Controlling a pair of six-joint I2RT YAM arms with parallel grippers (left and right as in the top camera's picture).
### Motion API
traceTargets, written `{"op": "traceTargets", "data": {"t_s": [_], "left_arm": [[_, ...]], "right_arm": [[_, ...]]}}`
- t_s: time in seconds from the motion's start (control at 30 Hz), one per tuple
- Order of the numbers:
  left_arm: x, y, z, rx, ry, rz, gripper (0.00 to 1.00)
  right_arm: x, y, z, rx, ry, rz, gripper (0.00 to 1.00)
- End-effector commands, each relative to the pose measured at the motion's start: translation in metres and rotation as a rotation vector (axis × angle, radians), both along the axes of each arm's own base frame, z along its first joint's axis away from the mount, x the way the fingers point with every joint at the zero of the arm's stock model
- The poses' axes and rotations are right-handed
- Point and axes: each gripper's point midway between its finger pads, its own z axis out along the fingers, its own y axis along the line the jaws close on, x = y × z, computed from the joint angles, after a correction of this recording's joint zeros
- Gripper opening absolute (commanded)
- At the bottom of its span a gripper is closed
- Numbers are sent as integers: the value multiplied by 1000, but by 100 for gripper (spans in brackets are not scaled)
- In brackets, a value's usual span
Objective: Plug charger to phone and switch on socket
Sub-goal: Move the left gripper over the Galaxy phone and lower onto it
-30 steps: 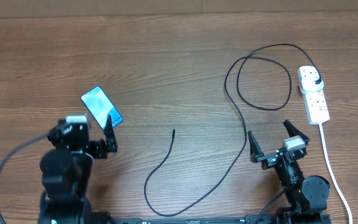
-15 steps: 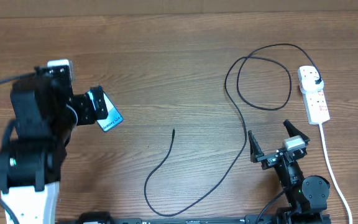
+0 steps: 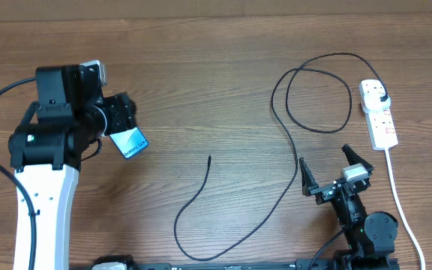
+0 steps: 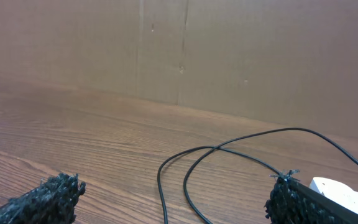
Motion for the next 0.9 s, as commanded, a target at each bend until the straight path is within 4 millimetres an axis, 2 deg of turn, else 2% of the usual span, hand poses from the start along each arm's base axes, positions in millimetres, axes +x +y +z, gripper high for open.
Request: {"op": "traceTargets", "data": {"t_s": [0.0,0.07,0.13,0.37,0.47,0.6,0.77,0.87], "left_arm": [[2,7,-11,-10,72,78,100],[1,12,-19,13,124,94,100],[0,27,-27,70,202,167,100],[11,48,-33,115,342,340,100],[17,48,-44,121,404,343,100],[25,48,-71,131,484,339,100],[43,44,-100,113,520,326,100],[47,43,-115,111,553,322,100]], "right_arm": [[1,-2,-2,-4,-4,-12,100],[1,-2,-2,-4,-4,-12,100],[1,-2,-2,-4,-4,-12,100],[1,-2,-2,-4,-4,-12,100],[1,-2,-2,-4,-4,-12,100],[1,-2,-2,-4,-4,-12,99],[1,-2,-2,-4,-4,-12,100],[1,-2,-2,-4,-4,-12,100]]}}
